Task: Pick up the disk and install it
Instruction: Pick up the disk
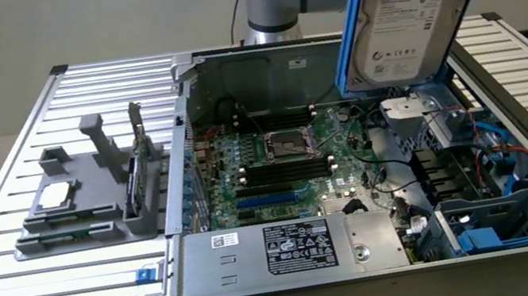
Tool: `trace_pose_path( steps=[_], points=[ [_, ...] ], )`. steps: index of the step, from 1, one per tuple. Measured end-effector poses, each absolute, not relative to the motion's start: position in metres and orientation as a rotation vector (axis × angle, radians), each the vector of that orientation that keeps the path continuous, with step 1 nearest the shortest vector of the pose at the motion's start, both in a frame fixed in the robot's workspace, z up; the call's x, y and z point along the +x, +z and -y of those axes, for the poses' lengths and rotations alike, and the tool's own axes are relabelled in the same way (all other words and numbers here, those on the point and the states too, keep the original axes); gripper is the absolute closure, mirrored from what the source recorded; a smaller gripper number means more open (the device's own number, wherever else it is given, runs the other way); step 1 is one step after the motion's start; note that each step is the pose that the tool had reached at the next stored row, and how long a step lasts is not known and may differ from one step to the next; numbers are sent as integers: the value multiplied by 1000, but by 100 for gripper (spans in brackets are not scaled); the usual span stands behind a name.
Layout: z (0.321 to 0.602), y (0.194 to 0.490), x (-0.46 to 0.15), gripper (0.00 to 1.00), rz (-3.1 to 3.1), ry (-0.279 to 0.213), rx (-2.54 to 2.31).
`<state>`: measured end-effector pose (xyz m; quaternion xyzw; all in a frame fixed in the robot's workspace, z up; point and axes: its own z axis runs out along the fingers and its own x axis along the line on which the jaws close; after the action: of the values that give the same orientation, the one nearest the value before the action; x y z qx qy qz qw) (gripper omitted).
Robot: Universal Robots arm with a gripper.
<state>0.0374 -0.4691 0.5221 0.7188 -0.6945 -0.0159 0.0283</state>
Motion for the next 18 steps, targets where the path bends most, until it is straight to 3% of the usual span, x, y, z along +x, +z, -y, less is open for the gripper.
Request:
trace_pose_path(
  steps=[18],
  points=[
    [520, 523, 83, 67, 2142, -53, 2217]
  ],
)
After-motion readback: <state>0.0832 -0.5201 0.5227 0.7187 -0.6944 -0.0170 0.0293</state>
